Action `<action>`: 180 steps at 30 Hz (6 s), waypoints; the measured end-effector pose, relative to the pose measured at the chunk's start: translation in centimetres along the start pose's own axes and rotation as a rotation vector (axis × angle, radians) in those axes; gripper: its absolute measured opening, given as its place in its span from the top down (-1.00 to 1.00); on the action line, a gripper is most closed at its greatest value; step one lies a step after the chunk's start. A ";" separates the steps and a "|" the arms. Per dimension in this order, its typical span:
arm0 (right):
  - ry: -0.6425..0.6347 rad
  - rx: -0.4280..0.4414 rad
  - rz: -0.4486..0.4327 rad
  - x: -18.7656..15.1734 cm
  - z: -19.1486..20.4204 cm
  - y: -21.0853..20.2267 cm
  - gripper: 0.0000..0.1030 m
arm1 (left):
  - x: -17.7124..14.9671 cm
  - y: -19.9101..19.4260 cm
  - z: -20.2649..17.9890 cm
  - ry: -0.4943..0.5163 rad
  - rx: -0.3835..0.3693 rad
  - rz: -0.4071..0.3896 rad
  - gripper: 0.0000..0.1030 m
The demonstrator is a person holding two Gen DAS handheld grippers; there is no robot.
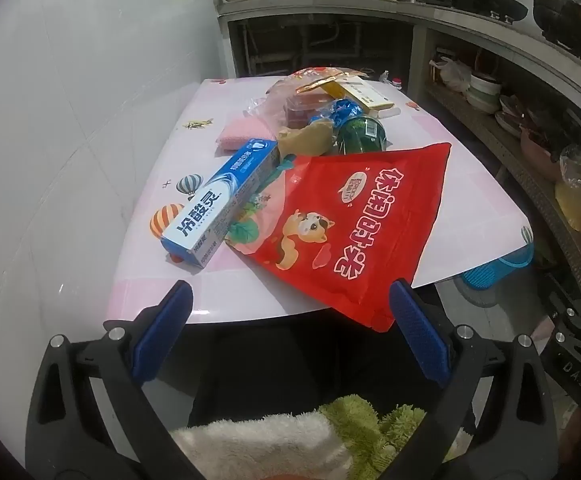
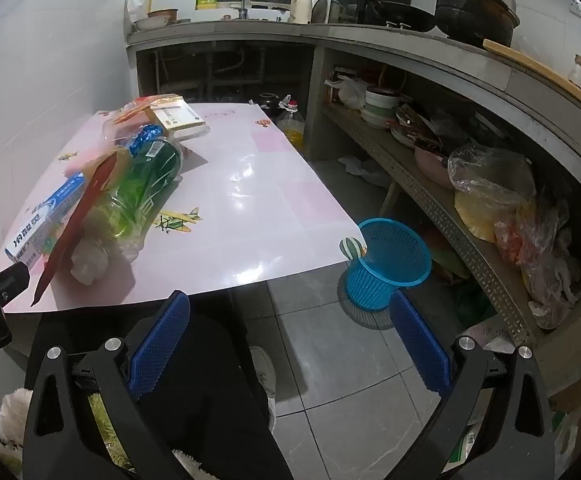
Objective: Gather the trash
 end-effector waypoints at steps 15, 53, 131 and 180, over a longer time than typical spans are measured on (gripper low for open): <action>0.000 -0.005 0.005 0.0 -0.3 0.1 -0.89 | 0.1 -0.2 0.2 -0.013 -0.009 0.004 -0.84; -0.001 0.000 0.011 -0.2 0.4 0.3 -0.89 | -0.6 1.0 0.9 -0.016 0.001 0.019 -0.84; -0.006 0.107 -0.052 1.3 3.3 0.1 -0.89 | 0.2 1.3 5.9 -0.063 0.056 -0.028 -0.84; -0.008 0.268 0.084 1.6 7.3 6.0 -0.88 | -2.8 12.0 8.2 -0.909 -1.046 0.045 0.93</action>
Point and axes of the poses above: each gripper's, at about its wrist camera, not at the fingertips, and y roughly the way its jaws point, z to its left, x to its top, the point moved 6 cm from there along y, roughly the way its jaws point, and after that the axes turned 15 degrees about -x, right-handed, at the moved point
